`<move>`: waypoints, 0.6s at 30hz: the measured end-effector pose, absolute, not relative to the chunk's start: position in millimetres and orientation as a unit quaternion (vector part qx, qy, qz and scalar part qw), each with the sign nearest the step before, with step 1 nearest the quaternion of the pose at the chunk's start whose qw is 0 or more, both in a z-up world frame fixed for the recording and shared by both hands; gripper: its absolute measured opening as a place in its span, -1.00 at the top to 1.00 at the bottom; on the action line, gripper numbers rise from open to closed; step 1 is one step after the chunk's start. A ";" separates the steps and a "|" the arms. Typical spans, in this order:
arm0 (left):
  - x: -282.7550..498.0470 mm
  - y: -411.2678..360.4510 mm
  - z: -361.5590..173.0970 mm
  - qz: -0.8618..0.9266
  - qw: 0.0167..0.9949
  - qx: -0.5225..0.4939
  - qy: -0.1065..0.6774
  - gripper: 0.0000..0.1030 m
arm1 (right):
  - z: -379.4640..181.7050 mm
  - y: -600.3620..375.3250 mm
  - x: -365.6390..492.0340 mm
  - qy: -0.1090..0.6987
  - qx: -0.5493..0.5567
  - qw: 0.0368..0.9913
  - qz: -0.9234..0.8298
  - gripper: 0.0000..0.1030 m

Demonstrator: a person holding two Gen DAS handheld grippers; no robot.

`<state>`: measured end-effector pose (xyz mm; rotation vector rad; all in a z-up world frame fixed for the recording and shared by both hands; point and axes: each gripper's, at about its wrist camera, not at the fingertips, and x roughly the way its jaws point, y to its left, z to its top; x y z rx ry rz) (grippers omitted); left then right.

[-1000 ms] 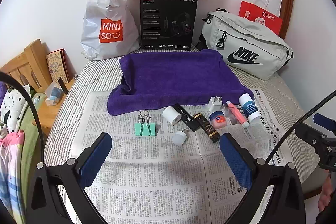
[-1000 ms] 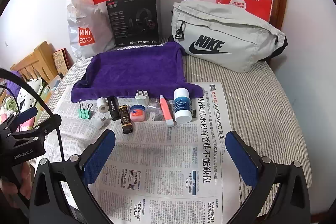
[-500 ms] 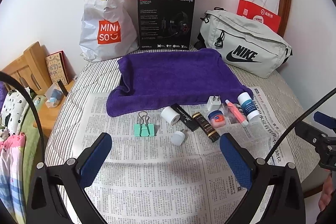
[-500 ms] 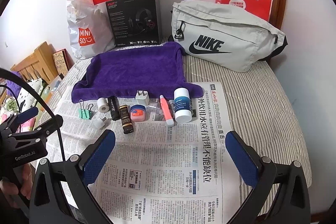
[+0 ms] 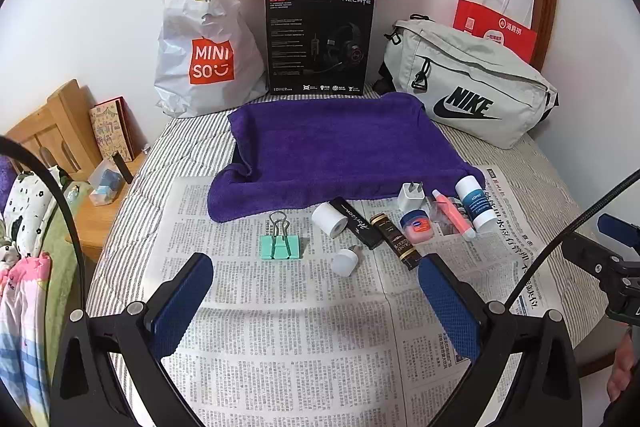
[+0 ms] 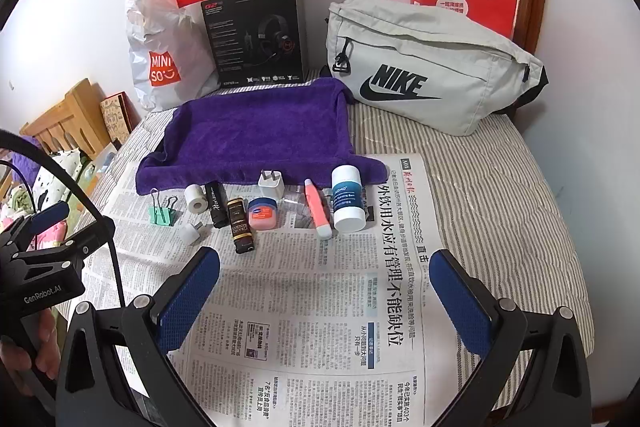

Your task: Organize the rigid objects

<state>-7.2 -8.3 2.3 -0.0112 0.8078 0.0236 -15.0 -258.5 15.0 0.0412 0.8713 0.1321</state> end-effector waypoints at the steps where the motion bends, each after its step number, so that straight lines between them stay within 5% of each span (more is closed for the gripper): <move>1: -7.0 -8.3 2.3 0.012 0.919 -0.005 0.393 -1.00 | 15.0 -258.4 -14.9 0.422 0.020 0.904 0.064 -1.00; 18: -8.0 -8.3 2.4 0.016 0.919 0.001 0.395 -1.00 | 14.2 -258.3 -16.1 0.422 0.018 0.904 0.062 -1.00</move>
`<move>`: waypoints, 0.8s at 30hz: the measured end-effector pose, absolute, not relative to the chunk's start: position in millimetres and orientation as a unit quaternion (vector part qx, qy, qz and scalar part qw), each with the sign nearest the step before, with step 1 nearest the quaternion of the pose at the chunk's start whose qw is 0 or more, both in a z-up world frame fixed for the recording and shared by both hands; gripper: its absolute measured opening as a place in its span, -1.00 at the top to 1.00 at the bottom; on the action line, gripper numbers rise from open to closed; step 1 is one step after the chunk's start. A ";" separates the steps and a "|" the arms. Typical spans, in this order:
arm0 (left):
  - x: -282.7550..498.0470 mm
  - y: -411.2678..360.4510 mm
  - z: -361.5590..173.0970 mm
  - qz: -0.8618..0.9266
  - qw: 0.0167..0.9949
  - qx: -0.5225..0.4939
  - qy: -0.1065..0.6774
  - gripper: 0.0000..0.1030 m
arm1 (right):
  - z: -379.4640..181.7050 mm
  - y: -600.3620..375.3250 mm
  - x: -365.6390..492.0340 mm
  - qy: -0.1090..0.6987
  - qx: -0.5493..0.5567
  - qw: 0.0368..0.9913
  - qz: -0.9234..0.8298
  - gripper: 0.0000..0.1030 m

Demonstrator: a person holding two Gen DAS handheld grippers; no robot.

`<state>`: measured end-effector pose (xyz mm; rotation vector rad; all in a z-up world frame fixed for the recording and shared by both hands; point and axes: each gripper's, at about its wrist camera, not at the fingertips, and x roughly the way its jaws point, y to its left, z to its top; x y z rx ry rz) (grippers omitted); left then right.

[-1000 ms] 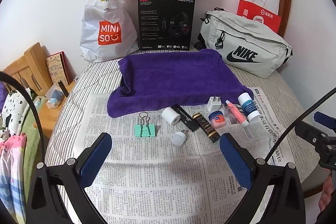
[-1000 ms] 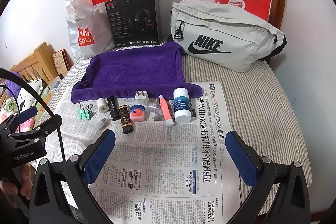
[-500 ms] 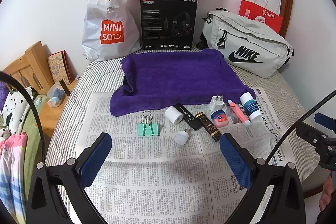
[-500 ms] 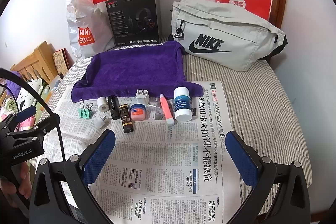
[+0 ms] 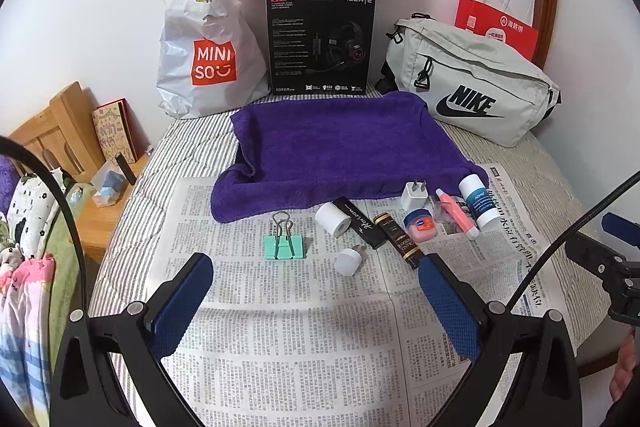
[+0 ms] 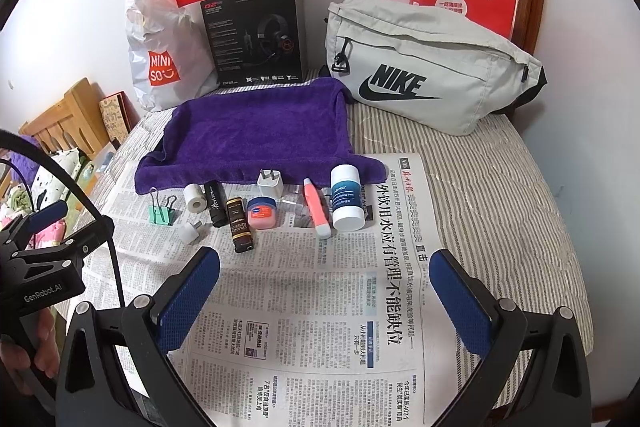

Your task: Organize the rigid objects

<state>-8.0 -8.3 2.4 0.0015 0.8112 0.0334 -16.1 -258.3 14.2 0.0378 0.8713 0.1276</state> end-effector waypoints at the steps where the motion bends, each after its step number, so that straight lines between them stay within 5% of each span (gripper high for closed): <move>1: -7.4 -9.4 2.3 0.015 0.918 0.001 0.395 -1.00 | 14.3 -258.2 -15.9 0.422 0.019 0.904 0.062 -1.00; 24: -3.9 -12.8 3.1 0.011 0.916 0.007 0.400 -1.00 | 13.2 -261.2 -17.0 0.422 0.023 0.904 0.063 -1.00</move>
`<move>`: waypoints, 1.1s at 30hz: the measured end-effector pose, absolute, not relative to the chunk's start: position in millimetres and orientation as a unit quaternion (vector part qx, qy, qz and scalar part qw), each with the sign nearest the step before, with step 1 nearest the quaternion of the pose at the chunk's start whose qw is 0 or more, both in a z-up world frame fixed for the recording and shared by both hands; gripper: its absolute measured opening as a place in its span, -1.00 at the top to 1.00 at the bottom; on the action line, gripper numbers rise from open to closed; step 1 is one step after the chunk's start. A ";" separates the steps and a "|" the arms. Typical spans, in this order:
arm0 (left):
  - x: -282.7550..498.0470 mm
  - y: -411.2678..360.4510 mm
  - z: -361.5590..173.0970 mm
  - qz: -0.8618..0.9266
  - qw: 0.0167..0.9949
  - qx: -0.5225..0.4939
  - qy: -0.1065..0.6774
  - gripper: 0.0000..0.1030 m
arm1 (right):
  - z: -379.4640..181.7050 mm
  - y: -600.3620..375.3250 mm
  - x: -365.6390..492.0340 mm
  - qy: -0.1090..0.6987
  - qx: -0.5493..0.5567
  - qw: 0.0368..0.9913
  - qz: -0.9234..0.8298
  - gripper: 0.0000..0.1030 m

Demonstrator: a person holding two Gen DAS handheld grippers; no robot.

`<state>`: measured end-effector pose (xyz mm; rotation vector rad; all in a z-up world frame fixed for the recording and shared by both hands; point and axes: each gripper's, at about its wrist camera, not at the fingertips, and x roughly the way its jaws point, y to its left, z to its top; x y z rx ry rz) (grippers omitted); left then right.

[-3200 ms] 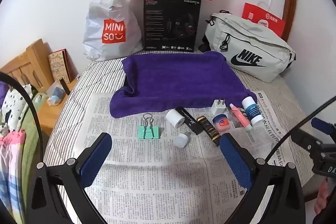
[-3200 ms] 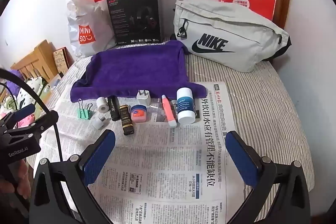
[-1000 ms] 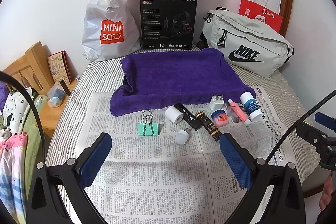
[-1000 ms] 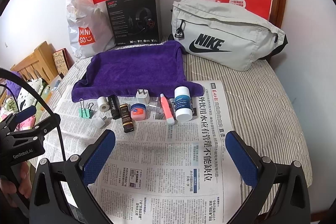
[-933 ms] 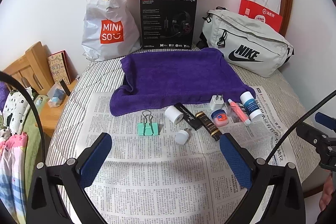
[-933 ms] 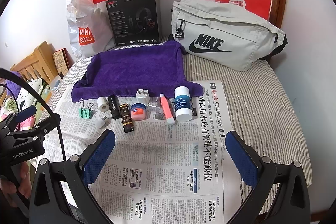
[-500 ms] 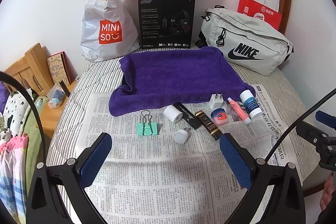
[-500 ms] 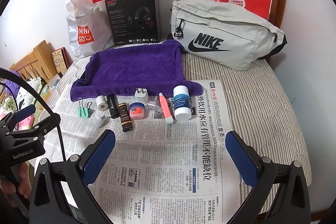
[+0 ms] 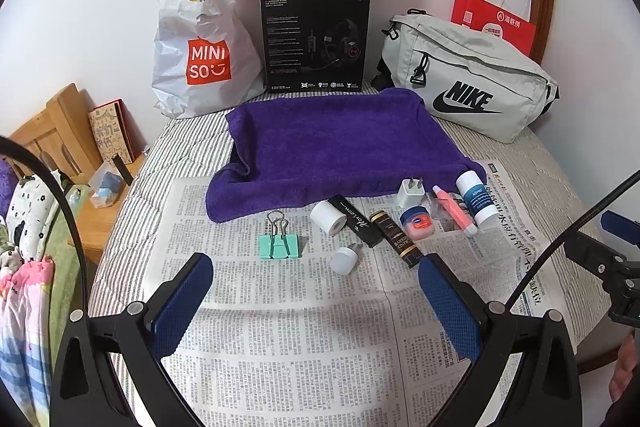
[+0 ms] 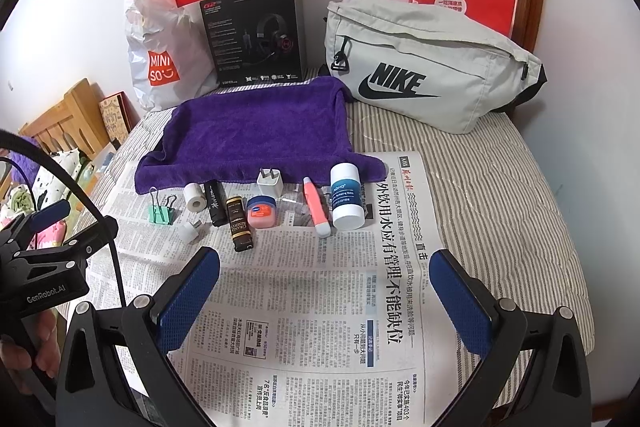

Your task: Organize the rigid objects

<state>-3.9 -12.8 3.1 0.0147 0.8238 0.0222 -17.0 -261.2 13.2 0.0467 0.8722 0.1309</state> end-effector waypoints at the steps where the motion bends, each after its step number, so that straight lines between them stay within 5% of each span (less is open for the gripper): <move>1: -3.5 -12.9 3.1 0.011 0.916 0.008 0.400 -1.00 | 12.8 -261.1 -16.6 0.422 0.023 0.904 0.064 -1.00; 33: 86.1 44.7 -112.4 0.043 0.873 -0.033 0.484 -1.00 | -62.9 -268.0 27.1 0.483 0.025 0.874 0.052 -1.00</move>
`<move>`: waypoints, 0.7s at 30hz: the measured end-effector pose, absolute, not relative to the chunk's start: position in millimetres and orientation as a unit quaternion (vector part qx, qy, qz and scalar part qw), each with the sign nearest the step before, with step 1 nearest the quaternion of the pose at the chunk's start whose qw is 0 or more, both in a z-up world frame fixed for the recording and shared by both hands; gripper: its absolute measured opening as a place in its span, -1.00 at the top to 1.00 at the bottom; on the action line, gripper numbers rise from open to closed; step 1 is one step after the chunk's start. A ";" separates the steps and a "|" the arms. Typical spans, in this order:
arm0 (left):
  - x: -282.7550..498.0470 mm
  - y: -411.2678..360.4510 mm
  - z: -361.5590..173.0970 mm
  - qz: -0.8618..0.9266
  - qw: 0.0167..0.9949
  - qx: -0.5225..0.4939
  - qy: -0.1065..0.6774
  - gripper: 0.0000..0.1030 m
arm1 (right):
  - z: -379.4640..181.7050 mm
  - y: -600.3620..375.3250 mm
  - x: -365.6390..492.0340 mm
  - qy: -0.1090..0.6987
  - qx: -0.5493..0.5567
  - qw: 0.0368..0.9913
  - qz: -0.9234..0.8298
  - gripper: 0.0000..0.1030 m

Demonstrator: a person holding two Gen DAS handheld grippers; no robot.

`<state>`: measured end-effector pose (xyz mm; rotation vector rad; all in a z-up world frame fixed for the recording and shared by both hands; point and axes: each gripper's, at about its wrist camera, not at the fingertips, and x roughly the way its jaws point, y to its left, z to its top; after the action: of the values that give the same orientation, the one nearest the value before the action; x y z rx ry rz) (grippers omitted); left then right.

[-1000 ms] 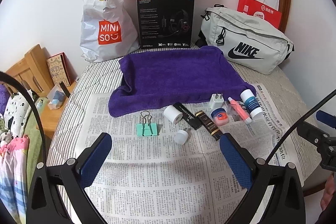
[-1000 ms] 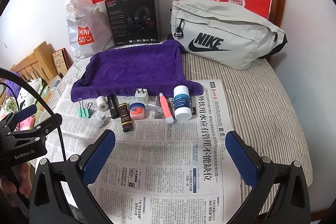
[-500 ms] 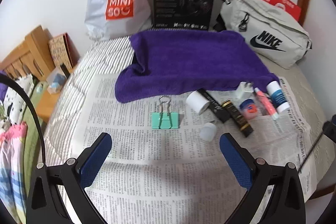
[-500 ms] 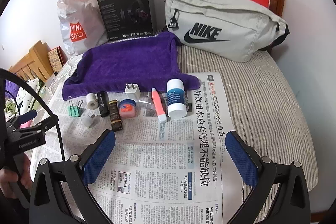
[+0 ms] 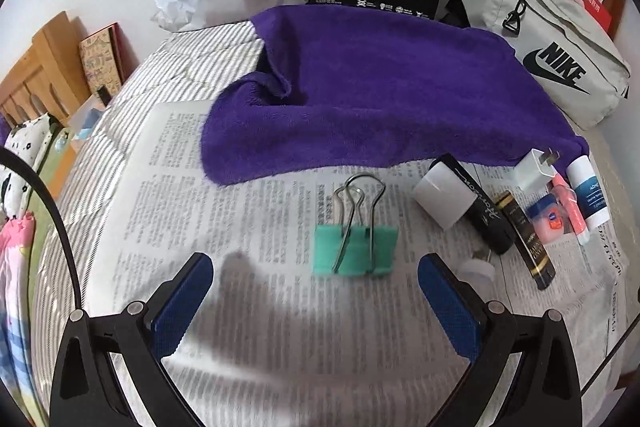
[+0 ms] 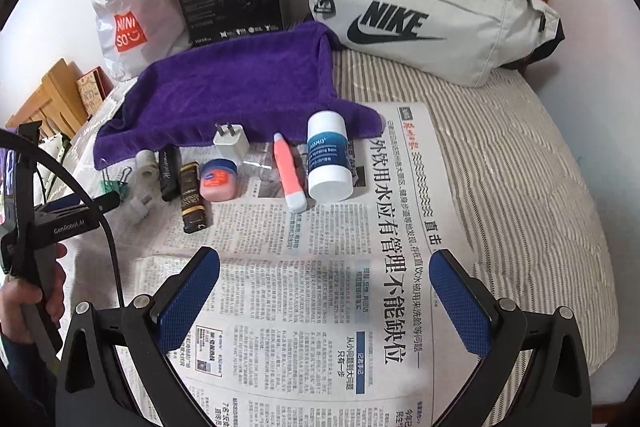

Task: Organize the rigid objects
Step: 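Grasp the green binder clip with the left tool while the right tool grasps the white balm stick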

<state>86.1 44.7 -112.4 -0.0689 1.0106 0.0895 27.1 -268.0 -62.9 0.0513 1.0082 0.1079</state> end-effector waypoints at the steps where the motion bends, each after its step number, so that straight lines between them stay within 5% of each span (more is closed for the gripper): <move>1: 87.9 44.6 -113.6 0.042 0.874 -0.031 0.483 -1.00 | -65.4 -268.4 28.8 0.486 0.025 0.872 0.051 -1.00; 13: 91.0 40.0 -119.3 0.029 0.888 -0.009 0.459 -0.57 | -86.8 -266.1 42.4 0.508 0.030 0.860 0.049 -1.00; 18: 86.6 39.4 -116.6 0.014 0.895 -0.006 0.445 0.02 | -90.4 -263.9 43.8 0.510 0.028 0.858 0.051 -1.00; 21: 85.3 39.1 -115.3 0.007 0.896 -0.007 0.444 0.11 | -92.1 -266.3 46.8 0.509 0.036 0.859 0.048 -1.00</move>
<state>85.3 39.1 -115.3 -0.0138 0.9192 0.0145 46.8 -266.3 -92.1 0.0747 1.0686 0.1014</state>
